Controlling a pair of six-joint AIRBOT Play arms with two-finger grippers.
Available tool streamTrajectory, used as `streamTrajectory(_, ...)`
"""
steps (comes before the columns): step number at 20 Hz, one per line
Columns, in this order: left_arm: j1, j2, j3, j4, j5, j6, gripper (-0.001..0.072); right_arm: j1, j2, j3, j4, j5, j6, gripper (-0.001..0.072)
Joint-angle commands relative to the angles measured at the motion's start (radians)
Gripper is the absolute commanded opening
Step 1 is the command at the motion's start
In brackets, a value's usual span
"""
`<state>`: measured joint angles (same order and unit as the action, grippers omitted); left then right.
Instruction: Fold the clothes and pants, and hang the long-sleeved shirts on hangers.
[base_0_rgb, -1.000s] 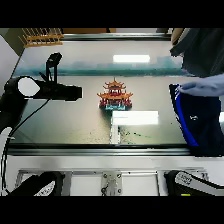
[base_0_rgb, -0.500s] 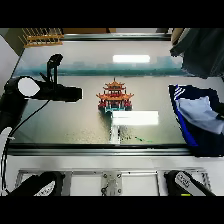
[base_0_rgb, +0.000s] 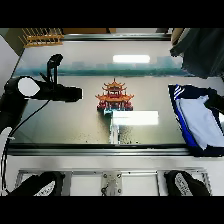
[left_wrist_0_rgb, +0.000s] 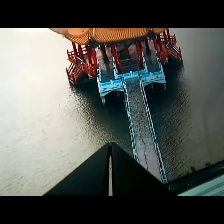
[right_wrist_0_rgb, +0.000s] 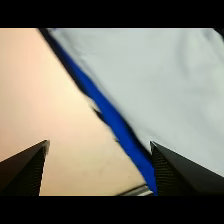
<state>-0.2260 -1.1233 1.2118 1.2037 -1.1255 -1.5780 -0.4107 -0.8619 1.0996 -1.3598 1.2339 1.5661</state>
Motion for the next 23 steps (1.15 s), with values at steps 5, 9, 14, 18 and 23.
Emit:
streamTrajectory(5, 0.0, 0.0, 0.0, 0.0, 0.001, 0.0, 0.0009, 0.467, -0.03, -0.003, 0.193, -0.053, -0.127, 0.0714)
streamTrajectory(9, 0.0, 0.0, 0.0, 0.0, 0.001, 0.0, 0.0008, 0.537, -0.056, -0.003, 0.194, -0.046, -0.124, 0.0019)
streamTrajectory(14, 0.0, 0.0, 0.0, 0.0, 0.002, 0.0, 0.0009, 0.538, -0.057, -0.003, 0.194, -0.019, -0.124, 0.0017)
streamTrajectory(18, 0.0, 0.0, 0.0, 0.0, 0.001, 0.0, 0.0009, 0.538, -0.057, -0.003, 0.194, -0.019, -0.123, 0.0017)
streamTrajectory(23, 0.0, 0.0, 0.0, 0.0, 0.001, 0.0, 0.0008, 0.538, -0.057, -0.003, 0.194, -0.019, -0.124, 0.0017)
